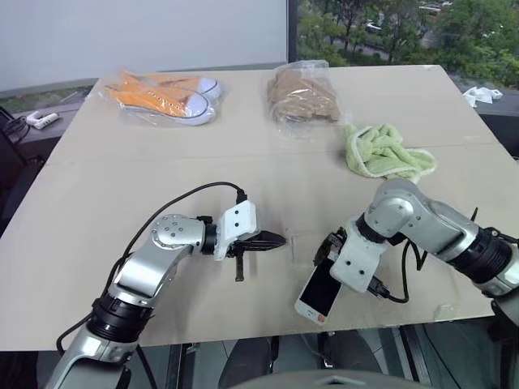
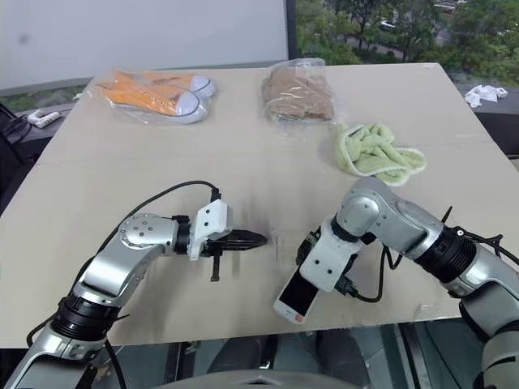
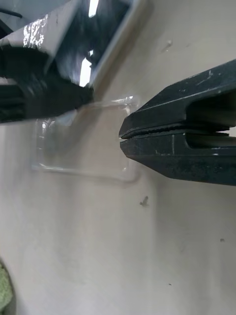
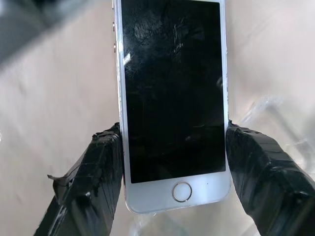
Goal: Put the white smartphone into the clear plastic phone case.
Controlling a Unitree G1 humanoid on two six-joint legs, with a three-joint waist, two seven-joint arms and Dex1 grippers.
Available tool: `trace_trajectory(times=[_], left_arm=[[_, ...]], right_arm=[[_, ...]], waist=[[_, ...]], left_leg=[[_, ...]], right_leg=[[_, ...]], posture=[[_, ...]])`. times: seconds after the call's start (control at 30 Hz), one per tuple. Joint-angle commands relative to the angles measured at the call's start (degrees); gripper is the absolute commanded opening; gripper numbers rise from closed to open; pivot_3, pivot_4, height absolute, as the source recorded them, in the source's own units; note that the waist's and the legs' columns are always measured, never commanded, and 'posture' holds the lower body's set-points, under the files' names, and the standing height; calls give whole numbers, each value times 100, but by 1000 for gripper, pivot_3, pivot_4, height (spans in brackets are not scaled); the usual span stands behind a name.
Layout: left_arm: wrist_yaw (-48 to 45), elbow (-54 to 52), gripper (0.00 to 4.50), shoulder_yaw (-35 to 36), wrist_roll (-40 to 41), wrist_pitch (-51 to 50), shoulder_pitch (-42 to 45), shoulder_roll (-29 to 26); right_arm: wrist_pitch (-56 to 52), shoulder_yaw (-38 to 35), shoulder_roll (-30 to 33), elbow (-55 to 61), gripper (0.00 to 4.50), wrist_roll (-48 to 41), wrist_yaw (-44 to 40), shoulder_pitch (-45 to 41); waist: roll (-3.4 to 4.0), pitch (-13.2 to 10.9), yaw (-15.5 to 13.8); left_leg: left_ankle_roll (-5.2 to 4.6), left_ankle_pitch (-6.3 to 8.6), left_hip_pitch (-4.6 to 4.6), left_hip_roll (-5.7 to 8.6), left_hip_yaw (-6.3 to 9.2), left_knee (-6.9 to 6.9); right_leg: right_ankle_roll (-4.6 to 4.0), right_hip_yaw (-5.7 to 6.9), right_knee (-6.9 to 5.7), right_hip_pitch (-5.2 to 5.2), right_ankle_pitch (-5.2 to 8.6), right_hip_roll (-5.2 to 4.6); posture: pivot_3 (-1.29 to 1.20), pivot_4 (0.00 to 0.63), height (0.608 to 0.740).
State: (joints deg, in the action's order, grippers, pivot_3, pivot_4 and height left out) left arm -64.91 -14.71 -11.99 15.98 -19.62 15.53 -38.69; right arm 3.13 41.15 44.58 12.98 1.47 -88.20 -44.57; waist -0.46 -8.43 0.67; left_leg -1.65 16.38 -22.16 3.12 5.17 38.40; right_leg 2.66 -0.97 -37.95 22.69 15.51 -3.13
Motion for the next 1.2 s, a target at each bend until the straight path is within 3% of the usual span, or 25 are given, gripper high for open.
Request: trace_trajectory(times=[0.03, 0.3, 0.53, 0.63, 0.8, 1.2], left_arm=[[-1, -135, 0, 12, 60, 99, 22, 24], [10, -45, 0, 35, 33, 160, 8, 26], [-33, 80, 0, 40, 22, 265, 38, 14], [-67, 171, 0, 57, 7, 336, 61, -4], [-107, 301, 0, 60, -10, 439, 102, -4], [-268, 513, 0, 62, 20, 575, 162, -43]], right_arm=[[-784, -549, 125, 388, 2697, -578, -375, -185], [-1986, -1369, 430, 598, 2697, -618, 512, 117], [-3357, -1922, 239, 1148, 2697, -770, 1516, 746], [-3940, -1761, 396, 1302, 2697, -269, 1905, 800], [-3814, -1431, 726, 1504, 2697, 414, 2071, 918], [-4569, -1202, 959, 2678, 2697, 751, 2121, 1389]], waist=[[0, 0, -3], [0, -1, -13], [0, -1, -14], [1, -1, -15], [0, -1, -25], [0, 0, -7]], left_leg=[[0, 0, -1, 1, 0, 0], [0, 0, -3, 1, 3, -3], [0, 0, -25, 1, 1, -1], [0, 0, -34, 1, 2, 0], [0, 0, -50, 3, 2, 1], [0, 0, -68, 3, -3, 2]], right_leg=[[0, 0, 1, 0, 0, -1], [0, 2, 3, 0, 0, -2], [0, -1, 2, 22, 0, -3], [0, 1, 0, 31, 0, -3], [0, 3, 1, 46, 0, -3], [0, -1, -4, 64, 0, -3]], posture=[[0, 150, 740], [0, 150, 740], [0, 150, 740], [0, 150, 740], [0, 150, 740], [0, 150, 740]])
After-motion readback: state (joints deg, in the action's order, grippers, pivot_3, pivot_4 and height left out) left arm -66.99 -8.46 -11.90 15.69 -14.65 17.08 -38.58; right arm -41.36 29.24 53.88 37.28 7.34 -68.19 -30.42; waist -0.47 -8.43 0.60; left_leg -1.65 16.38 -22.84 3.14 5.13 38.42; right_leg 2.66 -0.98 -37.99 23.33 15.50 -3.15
